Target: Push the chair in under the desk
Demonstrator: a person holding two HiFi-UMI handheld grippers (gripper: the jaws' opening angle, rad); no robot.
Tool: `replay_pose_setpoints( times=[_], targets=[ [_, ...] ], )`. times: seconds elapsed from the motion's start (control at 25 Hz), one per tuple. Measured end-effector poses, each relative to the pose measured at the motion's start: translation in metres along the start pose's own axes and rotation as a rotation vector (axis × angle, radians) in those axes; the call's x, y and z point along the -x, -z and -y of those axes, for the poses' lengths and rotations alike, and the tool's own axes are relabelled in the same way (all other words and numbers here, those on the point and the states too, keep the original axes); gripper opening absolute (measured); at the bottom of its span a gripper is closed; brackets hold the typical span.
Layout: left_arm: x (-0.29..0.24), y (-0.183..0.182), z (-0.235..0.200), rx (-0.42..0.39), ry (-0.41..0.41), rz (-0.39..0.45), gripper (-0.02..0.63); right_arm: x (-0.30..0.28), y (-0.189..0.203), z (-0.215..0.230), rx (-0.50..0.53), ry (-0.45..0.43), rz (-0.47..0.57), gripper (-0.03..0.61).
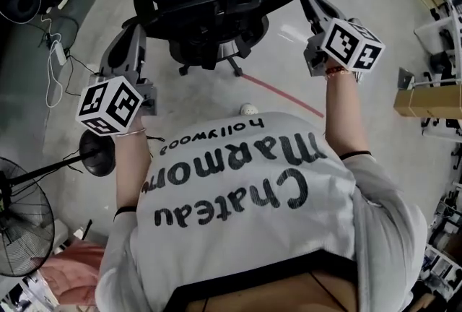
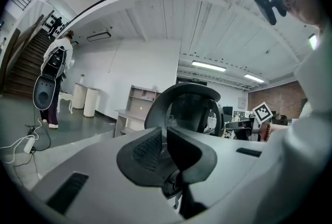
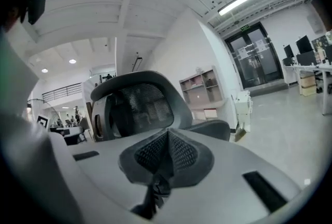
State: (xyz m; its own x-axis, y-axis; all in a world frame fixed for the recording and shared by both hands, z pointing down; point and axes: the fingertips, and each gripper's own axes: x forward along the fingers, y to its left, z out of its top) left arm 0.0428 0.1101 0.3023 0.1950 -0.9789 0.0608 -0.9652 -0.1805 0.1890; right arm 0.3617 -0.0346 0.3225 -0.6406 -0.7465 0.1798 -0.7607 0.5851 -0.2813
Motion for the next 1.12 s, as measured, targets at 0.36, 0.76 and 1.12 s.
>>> replay_pose_setpoints(
  times=[0.36,0.76,1.12],
  targets=[
    [-0.018,-0.02,-0.013,-0.037,-0.08,0.063,0.026,-0.032,-0.027,0.042,0.346,-0.261,-0.29,0.215],
    [-0.031,-0.005,-0.011,-0.285,-0.058,-0.154,0.268,-0.067,0.014,0.053,0.693,-0.351,-0.523,0.368],
    [-0.061,0.046,-0.008,-0.698,-0.025,-0.536,0.268,-0.071,0.017,0.052,0.679,-0.383,-0.53,0.37]
  ],
)
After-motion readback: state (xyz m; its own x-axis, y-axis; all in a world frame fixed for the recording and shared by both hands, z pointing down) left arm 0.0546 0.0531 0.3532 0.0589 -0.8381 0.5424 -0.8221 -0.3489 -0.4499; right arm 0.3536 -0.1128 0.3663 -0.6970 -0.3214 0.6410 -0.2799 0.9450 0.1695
